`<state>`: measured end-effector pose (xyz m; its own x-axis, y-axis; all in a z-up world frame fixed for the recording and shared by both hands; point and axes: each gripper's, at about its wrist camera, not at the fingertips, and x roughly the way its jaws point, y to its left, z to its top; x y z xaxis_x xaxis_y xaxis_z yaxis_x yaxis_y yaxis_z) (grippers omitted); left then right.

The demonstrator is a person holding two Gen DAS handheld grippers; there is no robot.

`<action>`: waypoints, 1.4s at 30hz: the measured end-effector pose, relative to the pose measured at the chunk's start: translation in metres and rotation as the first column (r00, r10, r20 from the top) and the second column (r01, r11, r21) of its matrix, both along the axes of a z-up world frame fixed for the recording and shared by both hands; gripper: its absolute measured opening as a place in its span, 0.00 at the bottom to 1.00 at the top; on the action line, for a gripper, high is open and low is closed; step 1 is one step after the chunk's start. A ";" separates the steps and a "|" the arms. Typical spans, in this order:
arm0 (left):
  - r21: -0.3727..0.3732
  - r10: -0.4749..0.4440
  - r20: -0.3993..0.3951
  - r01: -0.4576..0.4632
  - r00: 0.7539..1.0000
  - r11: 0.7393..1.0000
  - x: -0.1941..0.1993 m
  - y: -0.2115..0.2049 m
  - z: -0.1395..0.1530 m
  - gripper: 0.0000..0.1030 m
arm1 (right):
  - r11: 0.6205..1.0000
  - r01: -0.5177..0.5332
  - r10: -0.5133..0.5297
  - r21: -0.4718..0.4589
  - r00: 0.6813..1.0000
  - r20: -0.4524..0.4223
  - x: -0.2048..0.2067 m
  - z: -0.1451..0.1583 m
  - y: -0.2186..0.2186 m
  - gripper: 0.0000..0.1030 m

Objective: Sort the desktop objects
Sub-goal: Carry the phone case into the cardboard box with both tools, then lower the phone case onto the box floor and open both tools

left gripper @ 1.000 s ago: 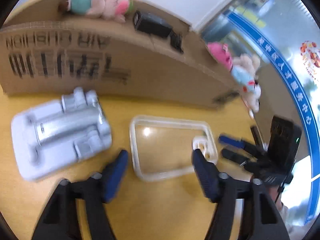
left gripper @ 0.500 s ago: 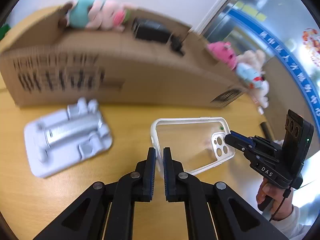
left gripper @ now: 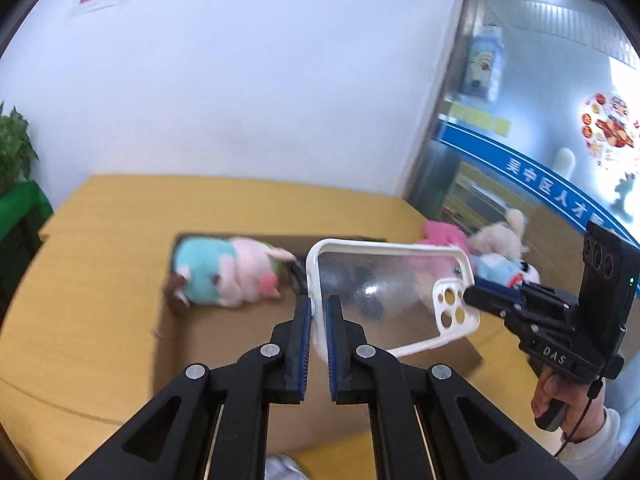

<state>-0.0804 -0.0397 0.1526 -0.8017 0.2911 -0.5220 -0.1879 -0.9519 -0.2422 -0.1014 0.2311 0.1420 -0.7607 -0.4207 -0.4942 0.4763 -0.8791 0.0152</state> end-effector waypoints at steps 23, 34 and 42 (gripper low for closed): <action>-0.430 0.201 0.552 0.070 0.809 0.900 -0.158 -0.038 -0.165 0.04 | 0.990 -0.143 0.110 0.001 0.769 0.630 -0.205 -0.167 -0.094 0.15; -0.439 0.254 0.541 0.012 0.802 0.898 -0.150 -0.034 -0.155 0.27 | 0.989 -0.149 0.107 0.009 0.748 0.656 -0.210 -0.183 -0.104 0.26; -0.332 0.210 0.151 -0.150 0.966 0.931 -0.048 -0.023 -0.056 0.72 | 0.999 -0.006 -0.008 0.044 0.951 0.310 -0.125 -0.090 -0.056 0.74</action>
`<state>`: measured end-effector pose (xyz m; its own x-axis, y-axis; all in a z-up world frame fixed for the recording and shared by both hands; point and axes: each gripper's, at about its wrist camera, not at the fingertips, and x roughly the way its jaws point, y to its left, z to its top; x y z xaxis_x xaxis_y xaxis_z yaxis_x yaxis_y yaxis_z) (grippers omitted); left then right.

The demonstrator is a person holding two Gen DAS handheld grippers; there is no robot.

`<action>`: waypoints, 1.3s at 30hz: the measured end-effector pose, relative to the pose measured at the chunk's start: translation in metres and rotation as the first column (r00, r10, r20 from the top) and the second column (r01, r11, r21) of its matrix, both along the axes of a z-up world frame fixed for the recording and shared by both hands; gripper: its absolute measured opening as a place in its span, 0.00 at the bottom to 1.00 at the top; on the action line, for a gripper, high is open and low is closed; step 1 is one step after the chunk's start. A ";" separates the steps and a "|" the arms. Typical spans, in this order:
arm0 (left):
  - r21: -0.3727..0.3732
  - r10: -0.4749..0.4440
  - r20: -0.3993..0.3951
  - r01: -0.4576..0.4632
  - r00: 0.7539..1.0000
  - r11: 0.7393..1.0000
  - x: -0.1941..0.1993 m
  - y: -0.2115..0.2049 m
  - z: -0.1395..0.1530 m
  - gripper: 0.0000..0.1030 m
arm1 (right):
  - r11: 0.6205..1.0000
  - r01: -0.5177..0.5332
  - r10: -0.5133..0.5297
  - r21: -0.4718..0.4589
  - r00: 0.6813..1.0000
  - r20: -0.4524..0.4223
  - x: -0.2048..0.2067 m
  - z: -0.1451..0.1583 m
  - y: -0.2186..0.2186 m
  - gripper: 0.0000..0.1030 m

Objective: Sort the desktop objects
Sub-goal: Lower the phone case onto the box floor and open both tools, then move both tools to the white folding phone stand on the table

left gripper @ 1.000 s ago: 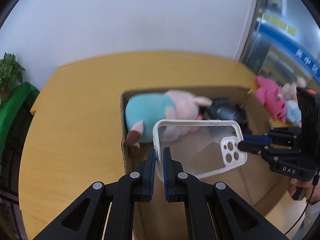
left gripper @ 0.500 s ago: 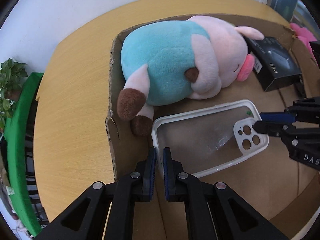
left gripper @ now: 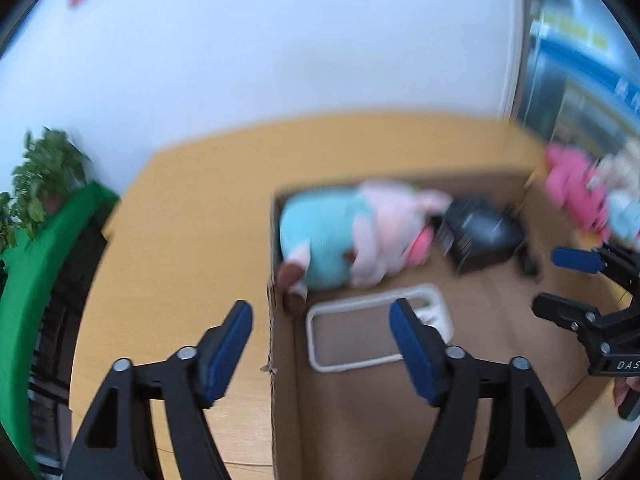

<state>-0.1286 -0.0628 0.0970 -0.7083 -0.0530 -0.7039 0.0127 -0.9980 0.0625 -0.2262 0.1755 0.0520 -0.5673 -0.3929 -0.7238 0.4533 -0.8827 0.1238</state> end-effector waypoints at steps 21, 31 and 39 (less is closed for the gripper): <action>0.144 -0.001 -0.070 0.011 0.998 0.990 0.139 0.005 -0.053 0.97 | 0.978 -0.195 0.185 -0.074 0.974 -0.130 0.180 -0.022 0.006 0.81; 0.206 0.029 0.131 -0.056 0.991 0.977 0.147 -0.005 -0.131 0.92 | 0.974 -0.217 0.222 -0.065 0.971 0.083 0.147 -0.100 -0.049 0.78; 0.301 -0.003 0.157 -0.045 0.988 0.953 0.142 -0.016 -0.147 0.68 | 0.961 -0.275 0.275 -0.009 0.958 0.080 0.146 -0.114 -0.072 0.56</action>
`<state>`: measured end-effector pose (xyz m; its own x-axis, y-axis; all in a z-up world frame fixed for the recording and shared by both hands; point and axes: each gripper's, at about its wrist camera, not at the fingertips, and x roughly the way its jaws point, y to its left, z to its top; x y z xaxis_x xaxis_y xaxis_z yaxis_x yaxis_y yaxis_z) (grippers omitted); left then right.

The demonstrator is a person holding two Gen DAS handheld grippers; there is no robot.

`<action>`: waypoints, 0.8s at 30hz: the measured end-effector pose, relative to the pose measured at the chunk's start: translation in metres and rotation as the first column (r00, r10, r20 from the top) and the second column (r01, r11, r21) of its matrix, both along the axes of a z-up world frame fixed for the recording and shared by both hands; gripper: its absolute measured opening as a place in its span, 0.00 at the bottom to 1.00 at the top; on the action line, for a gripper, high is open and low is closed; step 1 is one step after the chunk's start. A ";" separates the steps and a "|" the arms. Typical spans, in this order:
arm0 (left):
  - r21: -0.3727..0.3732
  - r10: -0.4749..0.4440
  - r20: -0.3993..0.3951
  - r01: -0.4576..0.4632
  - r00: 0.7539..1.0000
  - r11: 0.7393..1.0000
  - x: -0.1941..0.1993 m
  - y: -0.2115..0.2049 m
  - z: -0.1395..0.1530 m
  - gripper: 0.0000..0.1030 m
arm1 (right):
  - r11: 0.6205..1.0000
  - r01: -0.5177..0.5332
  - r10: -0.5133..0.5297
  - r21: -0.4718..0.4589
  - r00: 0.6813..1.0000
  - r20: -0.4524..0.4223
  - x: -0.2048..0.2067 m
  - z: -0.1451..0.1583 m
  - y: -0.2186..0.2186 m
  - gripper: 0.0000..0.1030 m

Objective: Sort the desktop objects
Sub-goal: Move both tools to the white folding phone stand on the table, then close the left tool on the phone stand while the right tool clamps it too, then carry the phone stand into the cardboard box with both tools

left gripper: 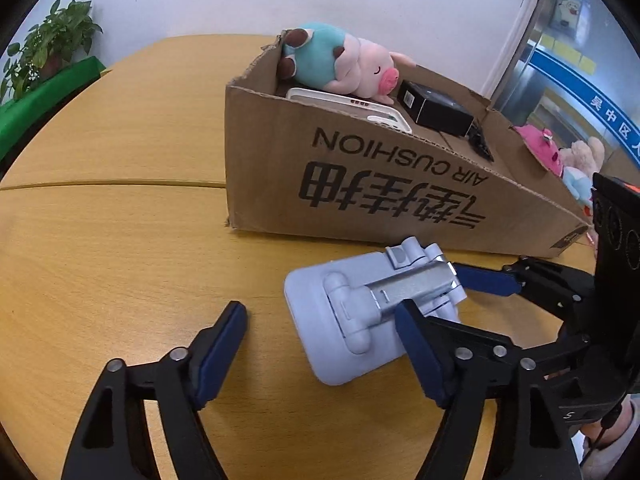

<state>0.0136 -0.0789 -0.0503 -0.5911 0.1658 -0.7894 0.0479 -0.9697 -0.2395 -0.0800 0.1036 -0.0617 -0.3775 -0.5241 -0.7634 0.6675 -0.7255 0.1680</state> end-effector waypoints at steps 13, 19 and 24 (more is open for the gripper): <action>0.018 -0.134 -0.010 0.134 0.991 0.991 0.006 0.049 0.010 0.42 | 0.996 0.069 -0.068 -0.060 0.997 0.022 0.021 0.002 0.041 0.46; -0.027 -0.225 -0.119 0.223 0.967 0.974 0.006 0.098 0.053 0.35 | 0.976 0.194 -0.196 -0.102 0.981 -0.009 0.048 0.014 0.089 0.46; -0.082 -0.308 -0.245 0.297 0.919 0.952 -0.004 0.131 0.101 0.35 | 0.946 0.286 -0.305 -0.155 0.946 -0.111 0.062 0.058 0.125 0.40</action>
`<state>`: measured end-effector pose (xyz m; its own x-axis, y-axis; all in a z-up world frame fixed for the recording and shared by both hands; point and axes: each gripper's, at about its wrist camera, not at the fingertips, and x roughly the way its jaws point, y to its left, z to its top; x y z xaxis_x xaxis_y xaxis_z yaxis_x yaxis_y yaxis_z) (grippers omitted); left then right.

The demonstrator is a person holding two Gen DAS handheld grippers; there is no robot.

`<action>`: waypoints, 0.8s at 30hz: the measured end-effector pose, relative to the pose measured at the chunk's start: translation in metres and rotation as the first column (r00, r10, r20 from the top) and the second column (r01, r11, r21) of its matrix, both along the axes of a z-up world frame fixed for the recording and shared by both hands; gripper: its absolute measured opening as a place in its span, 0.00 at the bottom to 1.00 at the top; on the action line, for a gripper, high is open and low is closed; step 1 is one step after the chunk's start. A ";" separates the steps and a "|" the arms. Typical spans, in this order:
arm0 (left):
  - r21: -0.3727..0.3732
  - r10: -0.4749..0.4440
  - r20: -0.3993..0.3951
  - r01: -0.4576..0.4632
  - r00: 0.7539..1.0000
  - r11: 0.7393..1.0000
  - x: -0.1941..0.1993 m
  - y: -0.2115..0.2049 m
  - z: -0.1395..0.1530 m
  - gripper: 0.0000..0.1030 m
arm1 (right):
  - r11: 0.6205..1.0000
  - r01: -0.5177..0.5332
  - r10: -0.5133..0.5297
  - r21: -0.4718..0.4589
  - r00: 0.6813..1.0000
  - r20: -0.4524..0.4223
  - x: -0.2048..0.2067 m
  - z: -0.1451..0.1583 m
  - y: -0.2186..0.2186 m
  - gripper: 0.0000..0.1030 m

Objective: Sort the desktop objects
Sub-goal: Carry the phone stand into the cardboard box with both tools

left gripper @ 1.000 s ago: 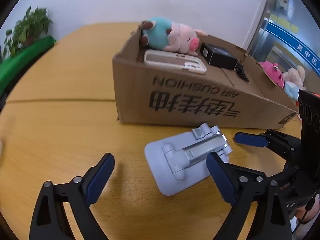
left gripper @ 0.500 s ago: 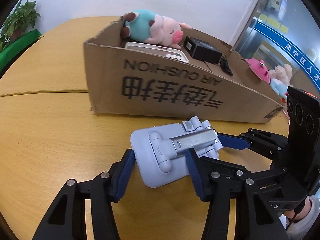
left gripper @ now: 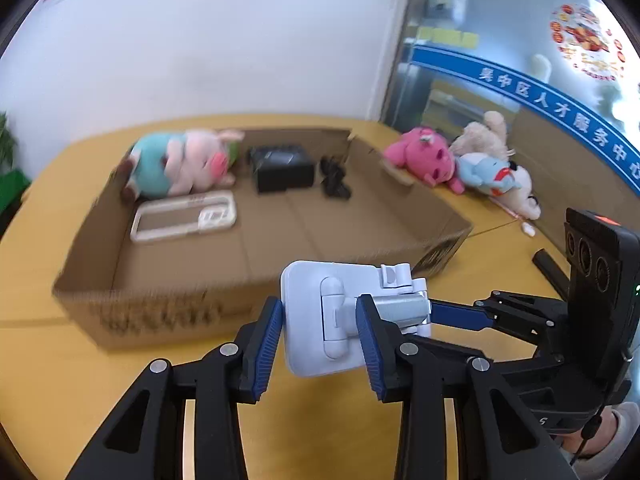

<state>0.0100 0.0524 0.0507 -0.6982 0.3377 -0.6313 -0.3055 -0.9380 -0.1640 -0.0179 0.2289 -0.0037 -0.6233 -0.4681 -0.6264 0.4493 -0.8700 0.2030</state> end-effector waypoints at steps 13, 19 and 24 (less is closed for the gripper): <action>-0.037 0.040 -0.106 -0.045 0.994 0.998 -0.053 -0.029 0.048 0.34 | 1.000 0.001 -0.001 0.001 0.992 -0.129 -0.071 0.067 -0.013 0.40; -0.021 0.137 0.002 -0.137 0.991 0.990 -0.094 -0.085 0.030 0.34 | 0.995 -0.093 0.094 0.022 0.992 -0.078 -0.125 0.060 -0.060 0.40; -0.083 0.194 0.087 -0.186 0.977 0.979 -0.112 -0.113 0.002 0.34 | 0.989 -0.150 0.149 0.003 0.987 0.061 -0.157 0.022 -0.094 0.40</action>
